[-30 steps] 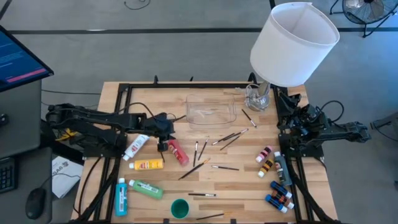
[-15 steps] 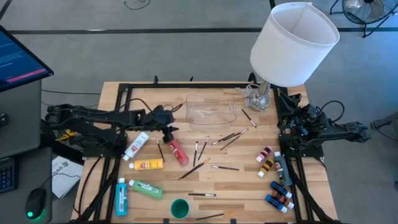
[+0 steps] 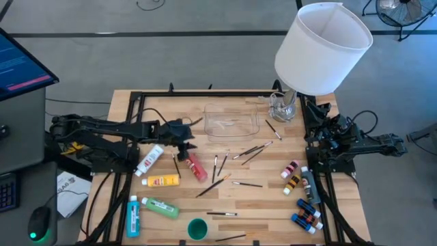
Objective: Pick & Place Paint Supplies
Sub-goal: Put the big red paint bottle into the transparent bin
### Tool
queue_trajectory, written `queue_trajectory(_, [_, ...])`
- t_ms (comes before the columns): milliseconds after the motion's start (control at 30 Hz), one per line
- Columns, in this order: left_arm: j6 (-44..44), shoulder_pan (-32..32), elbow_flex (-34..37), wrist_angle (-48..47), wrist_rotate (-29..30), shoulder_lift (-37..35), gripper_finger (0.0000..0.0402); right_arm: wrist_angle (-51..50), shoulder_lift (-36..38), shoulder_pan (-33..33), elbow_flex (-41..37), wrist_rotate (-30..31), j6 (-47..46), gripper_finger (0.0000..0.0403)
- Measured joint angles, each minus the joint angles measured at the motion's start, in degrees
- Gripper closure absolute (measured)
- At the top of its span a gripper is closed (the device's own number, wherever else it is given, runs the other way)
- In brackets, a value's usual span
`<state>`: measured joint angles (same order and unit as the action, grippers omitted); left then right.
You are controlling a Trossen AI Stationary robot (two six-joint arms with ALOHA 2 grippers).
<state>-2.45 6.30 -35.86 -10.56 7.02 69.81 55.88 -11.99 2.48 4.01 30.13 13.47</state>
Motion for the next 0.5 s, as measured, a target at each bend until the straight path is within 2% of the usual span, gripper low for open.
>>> queue_trajectory(167, [3.5, -1.5, 0.0, -1.4, -2.8, 0.5, 0.0270, 0.0, 0.0, 0.0, 0.0, 0.0, 0.0, 0.0301])
queue_trajectory(400, [2.8, -1.7, 0.0, -5.6, -1.5, 0.6, 0.0188, -0.1, 0.0, 0.0, 0.0, 0.0, 0.0, 0.0301])
queue_trajectory(500, [1.7, -1.7, 0.0, -7.9, -3.7, 1.7, 0.0158, -0.1, 0.0, 0.0, 0.0, 0.0, 0.0, 0.0301])
